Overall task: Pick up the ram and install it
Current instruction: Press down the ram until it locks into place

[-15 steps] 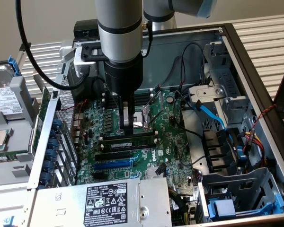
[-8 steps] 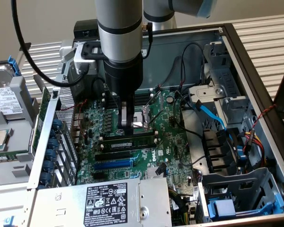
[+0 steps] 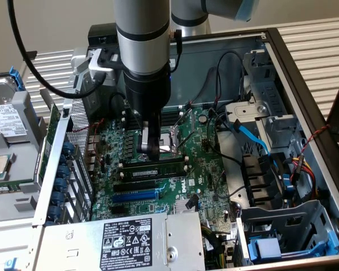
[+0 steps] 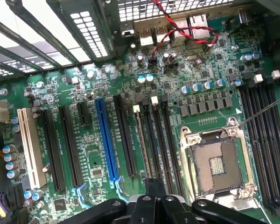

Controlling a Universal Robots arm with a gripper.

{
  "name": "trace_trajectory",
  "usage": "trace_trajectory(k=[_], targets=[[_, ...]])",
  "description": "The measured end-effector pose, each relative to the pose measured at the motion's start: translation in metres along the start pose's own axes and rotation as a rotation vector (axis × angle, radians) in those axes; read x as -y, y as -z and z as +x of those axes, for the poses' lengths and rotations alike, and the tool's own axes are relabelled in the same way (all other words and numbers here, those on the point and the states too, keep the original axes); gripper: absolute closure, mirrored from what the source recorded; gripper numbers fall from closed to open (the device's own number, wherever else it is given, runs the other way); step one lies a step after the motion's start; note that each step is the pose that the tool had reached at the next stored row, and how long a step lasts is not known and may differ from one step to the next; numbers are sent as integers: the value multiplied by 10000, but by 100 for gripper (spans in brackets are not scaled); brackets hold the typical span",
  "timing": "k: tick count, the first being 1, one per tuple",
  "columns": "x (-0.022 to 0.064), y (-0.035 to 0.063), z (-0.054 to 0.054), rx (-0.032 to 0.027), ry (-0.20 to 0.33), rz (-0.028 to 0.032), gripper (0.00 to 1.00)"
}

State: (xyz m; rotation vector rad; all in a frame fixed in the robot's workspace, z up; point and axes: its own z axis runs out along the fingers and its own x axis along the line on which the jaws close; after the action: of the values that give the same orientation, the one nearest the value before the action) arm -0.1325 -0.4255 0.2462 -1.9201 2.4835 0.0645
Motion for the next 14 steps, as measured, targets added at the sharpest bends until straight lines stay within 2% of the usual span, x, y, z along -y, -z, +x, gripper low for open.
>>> trace_trajectory(k=[14], targets=[[0, 0, 0, 63, -1986, 53, 89]])
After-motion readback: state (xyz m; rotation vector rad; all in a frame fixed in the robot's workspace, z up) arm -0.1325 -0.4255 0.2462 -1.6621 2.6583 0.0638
